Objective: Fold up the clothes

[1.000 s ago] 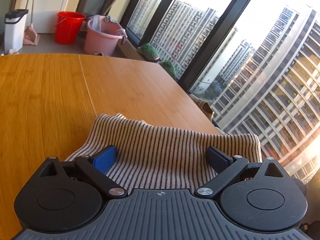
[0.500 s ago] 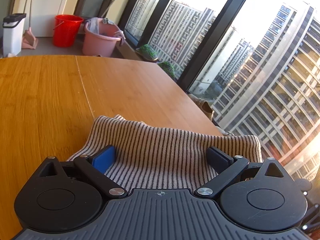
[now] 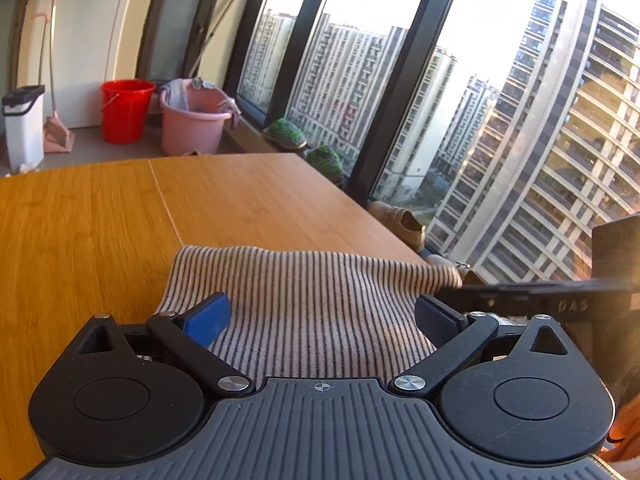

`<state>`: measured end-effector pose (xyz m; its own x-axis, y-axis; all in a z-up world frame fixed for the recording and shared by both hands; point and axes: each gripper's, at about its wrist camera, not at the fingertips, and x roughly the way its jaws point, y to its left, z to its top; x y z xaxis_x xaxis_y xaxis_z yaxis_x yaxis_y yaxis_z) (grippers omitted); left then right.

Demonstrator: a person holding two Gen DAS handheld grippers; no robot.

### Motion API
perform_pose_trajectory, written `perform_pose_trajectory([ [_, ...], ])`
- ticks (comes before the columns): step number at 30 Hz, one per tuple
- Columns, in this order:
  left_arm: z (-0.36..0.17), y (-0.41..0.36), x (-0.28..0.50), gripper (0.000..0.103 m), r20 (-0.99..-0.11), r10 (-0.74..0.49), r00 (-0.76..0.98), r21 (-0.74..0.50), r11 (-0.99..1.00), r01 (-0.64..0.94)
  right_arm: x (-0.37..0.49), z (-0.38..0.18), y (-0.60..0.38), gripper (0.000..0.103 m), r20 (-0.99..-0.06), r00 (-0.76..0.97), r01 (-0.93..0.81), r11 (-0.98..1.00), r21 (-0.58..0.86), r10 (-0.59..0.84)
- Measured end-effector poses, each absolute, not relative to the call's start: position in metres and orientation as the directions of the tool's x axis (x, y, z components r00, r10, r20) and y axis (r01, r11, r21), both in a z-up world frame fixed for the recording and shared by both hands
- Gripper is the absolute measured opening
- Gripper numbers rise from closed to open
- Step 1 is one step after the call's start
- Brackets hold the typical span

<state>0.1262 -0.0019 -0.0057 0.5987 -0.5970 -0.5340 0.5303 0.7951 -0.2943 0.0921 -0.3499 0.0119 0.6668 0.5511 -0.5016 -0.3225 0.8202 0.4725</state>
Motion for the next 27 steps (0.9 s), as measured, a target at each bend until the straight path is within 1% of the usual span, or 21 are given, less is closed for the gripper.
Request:
perform_pose_trajectory([
  [2, -0.009, -0.004, 0.129, 0.102, -0.539, -0.6, 0.591, -0.289, 0.791, 0.539, 0.084, 0.0, -0.347, 0.02, -0.541, 0.681, -0.302, 0.863, 0.406, 0.493],
  [5, -0.014, -0.013, 0.133, 0.102, -0.567, -0.581, 0.584, -0.257, 0.798, 0.545, 0.078, 0.001, -0.339, 0.02, -0.547, 0.705, -0.306, 0.889, 0.34, 0.452],
  [6, -0.015, -0.016, 0.133, 0.102, -0.576, -0.573, 0.583, -0.243, 0.801, 0.548, 0.079, 0.002, -0.337, 0.02, -0.554, 0.704, -0.303, 0.893, 0.332, 0.445],
  [10, -0.019, -0.023, 0.128, 0.102, -0.598, -0.539, 0.594, -0.209, 0.82, 0.533, 0.091, -0.002, -0.336, 0.031, -0.577, 0.689, -0.293, 0.897, 0.332, 0.439],
  [13, -0.017, -0.024, 0.123, 0.102, -0.606, -0.521, 0.6, -0.198, 0.83, 0.521, 0.1, -0.007, -0.342, 0.033, -0.573, 0.682, -0.279, 0.886, 0.371, 0.455],
  [16, -0.017, -0.021, 0.119, 0.103, -0.609, -0.52, 0.598, -0.208, 0.833, 0.512, 0.105, -0.007, -0.341, 0.034, -0.572, 0.689, -0.284, 0.892, 0.352, 0.445],
  [21, -0.015, -0.014, 0.124, 0.103, -0.605, -0.535, 0.59, -0.257, 0.832, 0.491, 0.122, 0.0, -0.331, 0.034, -0.566, 0.723, -0.303, 0.918, 0.255, 0.396],
  [25, -0.015, -0.011, 0.12, 0.103, -0.602, -0.54, 0.588, -0.275, 0.832, 0.482, 0.118, 0.015, -0.325, 0.034, -0.544, 0.744, -0.323, 0.922, 0.214, 0.387],
  [27, -0.016, -0.009, 0.119, 0.103, -0.6, -0.544, 0.587, -0.283, 0.83, 0.48, 0.115, 0.023, -0.321, 0.036, -0.533, 0.754, -0.334, 0.922, 0.194, 0.385],
])
